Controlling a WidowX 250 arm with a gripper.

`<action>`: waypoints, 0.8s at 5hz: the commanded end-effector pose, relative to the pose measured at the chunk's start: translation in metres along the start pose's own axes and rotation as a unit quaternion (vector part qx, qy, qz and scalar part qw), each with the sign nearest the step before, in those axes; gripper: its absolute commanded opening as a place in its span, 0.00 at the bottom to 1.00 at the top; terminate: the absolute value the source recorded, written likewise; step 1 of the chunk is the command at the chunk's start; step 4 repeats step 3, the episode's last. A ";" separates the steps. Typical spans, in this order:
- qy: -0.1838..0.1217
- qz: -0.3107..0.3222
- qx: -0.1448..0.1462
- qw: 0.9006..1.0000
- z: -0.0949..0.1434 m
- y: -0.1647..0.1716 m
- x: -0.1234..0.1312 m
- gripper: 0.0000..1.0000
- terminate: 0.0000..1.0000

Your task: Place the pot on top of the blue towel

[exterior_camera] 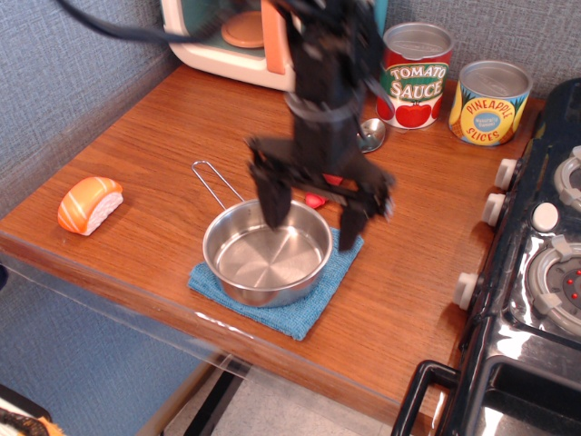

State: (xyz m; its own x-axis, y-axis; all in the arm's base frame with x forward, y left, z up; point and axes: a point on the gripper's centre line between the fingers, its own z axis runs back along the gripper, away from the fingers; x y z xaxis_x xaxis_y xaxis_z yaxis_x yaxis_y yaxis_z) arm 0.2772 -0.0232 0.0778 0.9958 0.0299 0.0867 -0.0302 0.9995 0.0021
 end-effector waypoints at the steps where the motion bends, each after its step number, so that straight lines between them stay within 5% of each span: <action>1: -0.015 0.025 -0.012 0.999 0.013 0.035 0.010 1.00 0.00; 2: -0.015 0.025 -0.012 0.999 0.013 0.035 0.010 1.00 0.00; 3: -0.015 0.025 -0.012 0.999 0.013 0.035 0.010 1.00 1.00; 4: -0.015 0.025 -0.012 0.999 0.013 0.035 0.010 1.00 1.00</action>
